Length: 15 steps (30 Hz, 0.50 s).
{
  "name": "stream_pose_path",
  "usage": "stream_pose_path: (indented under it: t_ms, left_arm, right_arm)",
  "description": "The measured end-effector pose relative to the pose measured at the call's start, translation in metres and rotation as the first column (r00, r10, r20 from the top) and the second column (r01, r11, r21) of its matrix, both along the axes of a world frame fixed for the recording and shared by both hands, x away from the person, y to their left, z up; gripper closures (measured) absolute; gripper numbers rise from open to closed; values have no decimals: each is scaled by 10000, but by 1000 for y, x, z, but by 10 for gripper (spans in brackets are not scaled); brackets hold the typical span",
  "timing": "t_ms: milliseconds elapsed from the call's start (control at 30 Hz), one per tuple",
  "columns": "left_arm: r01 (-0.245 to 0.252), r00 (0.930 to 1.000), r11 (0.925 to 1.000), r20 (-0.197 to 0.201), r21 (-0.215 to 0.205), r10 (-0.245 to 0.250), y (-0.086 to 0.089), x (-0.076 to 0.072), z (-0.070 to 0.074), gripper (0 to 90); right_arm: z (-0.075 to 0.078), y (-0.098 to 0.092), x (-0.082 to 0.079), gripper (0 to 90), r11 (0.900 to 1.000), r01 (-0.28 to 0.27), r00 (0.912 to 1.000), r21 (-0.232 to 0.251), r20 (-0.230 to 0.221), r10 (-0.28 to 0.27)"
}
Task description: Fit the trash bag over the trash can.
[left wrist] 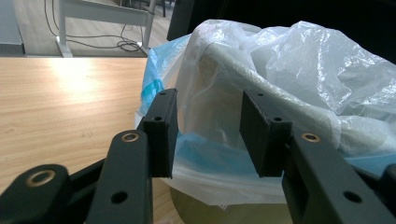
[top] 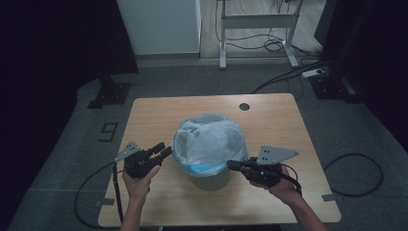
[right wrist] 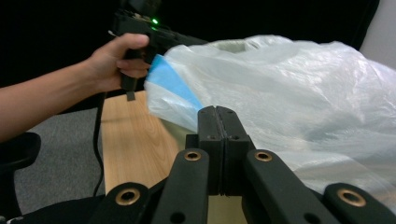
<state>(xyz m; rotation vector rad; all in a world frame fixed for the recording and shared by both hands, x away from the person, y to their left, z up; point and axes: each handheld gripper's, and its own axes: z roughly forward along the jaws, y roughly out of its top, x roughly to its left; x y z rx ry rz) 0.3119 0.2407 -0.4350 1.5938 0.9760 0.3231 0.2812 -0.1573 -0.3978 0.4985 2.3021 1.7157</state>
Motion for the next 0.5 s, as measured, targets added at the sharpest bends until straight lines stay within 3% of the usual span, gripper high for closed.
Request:
stream_pose_path:
  t_ms: [200, 333, 500]
  left_arm:
    - [-34, 10000, 10000, -46, -71, 33, 1, 0, 0, 567]
    - [-41, 10000, 9999, -89, -140, 40, 1, 0, -1, 568]
    - [13, 9999, 9999, -128, -109, -14, -2, 1, -2, 567]
  right_arm:
    - [-18, -8, -19, 889, 9992, -302, 9995, 252, 83, 300]
    - [-38, -13, -22, 889, 9994, -322, 9990, 121, -309, 325]
    - [-66, -13, -16, 888, 9999, -70, 9949, -76, -1003, 62]
